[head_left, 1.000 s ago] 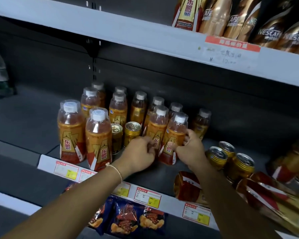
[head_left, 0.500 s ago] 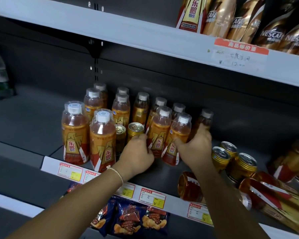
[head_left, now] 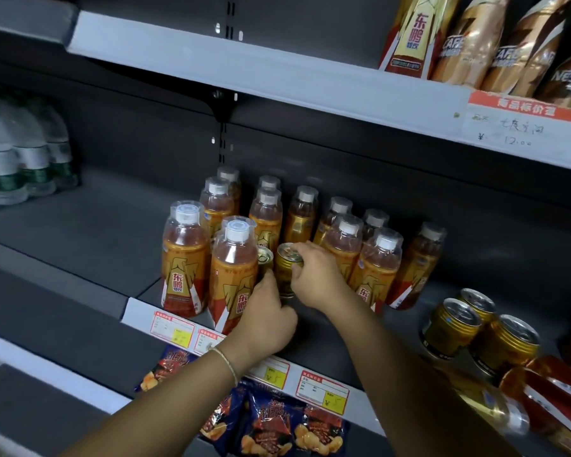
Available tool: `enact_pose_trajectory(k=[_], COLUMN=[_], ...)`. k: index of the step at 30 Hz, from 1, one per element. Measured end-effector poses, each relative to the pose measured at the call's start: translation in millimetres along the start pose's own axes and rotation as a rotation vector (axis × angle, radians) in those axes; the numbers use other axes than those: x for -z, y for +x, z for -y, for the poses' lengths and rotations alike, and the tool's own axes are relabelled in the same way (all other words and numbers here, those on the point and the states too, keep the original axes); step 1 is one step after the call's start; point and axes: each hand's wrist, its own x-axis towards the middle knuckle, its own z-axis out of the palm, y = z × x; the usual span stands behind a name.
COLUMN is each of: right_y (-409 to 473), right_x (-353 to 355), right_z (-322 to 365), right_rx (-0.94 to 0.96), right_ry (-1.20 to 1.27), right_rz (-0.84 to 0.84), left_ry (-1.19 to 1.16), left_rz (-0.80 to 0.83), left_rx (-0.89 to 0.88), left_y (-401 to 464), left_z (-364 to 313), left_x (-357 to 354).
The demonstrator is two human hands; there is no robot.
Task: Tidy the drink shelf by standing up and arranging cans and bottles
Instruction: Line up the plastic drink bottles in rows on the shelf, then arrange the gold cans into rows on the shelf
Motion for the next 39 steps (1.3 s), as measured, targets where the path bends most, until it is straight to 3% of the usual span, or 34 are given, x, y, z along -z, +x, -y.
enact_pose_trajectory(k=[9,18,27,32,39], right_y=[40.0,25.1,-3.5,-23.4,-63.2], right_x=[-21.3,-21.0,9.4,37.1,84.2], right_z=[8.7,2.2,8.4,6.3,-11.1], right_rx=[-0.204,-0.136,-0.091,-0.202,-0.249], right_ry=[-0.053,0.018,0.124,0.371,0.694], right_rz=[0.101,-0.058,-0.161,-0.187,-0.277], left_ry=[-0.002,-0.139,-0.135,-0.135,-0.126], left_rz=[0.044,0.104,0.050,-0.019,-0.049], left_rx=[0.041,0.151,0.036,-0.140,-0.196], left_y=[-3.5,-6.8,-12.3,-15.6,-28.4], left_z=[6.3,22.9,17.4,-4.0,-43.6], left_x=[0.8,-4.7,-7.0,-3.2,-23.0])
